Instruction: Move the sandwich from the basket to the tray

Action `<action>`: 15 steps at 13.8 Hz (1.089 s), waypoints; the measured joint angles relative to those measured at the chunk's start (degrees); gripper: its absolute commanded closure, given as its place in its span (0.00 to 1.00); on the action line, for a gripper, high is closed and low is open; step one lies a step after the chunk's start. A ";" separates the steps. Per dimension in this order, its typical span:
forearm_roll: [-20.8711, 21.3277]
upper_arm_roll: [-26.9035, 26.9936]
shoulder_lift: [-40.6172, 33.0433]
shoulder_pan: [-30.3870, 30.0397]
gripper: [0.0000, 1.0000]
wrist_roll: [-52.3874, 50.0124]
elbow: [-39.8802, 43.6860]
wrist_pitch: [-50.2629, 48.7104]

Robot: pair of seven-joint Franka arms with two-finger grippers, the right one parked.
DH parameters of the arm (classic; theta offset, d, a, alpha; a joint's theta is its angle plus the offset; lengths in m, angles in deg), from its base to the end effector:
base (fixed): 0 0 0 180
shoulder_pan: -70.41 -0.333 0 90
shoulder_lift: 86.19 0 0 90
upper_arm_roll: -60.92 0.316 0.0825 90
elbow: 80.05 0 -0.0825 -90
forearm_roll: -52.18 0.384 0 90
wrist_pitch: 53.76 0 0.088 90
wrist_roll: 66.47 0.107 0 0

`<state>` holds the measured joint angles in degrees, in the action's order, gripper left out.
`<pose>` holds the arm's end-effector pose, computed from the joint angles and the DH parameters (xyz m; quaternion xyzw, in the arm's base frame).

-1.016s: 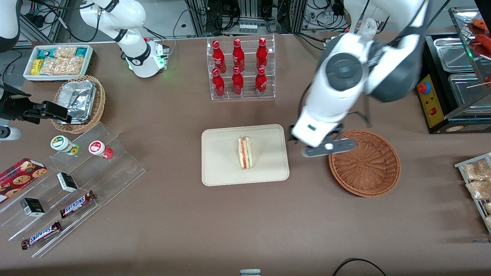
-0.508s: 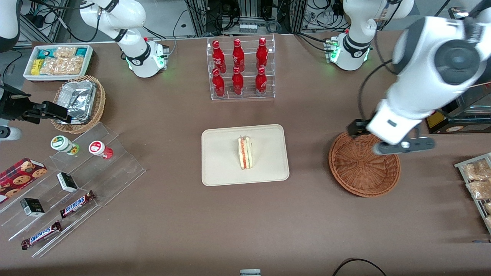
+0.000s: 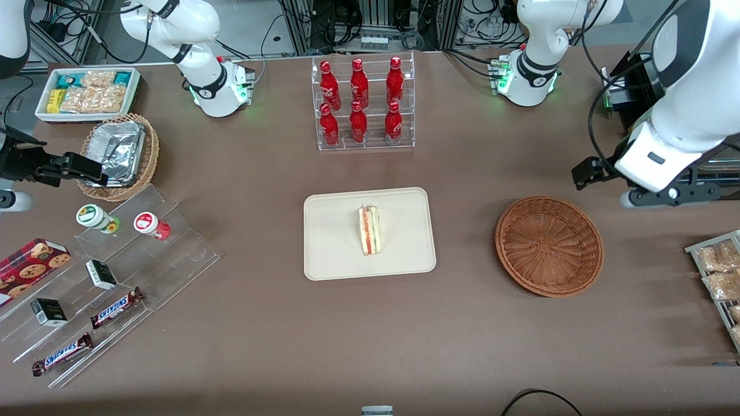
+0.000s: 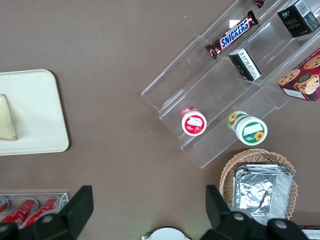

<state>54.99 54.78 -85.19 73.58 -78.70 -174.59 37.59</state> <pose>0.5517 -0.0848 0.5796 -0.9988 -0.0240 0.0315 0.0299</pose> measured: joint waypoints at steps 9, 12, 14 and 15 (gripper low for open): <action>-0.64 1.48 -1.84 -1.46 0.00 4.90 -0.91 0.85; -0.64 1.50 0.66 -1.04 0.00 4.90 2.20 0.32; -0.64 2.09 1.15 -1.05 0.00 4.90 2.74 0.11; -0.64 2.58 1.18 -1.07 0.00 4.93 2.79 0.04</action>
<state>54.35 57.36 -84.01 72.51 -73.77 -171.80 37.64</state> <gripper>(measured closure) 0.000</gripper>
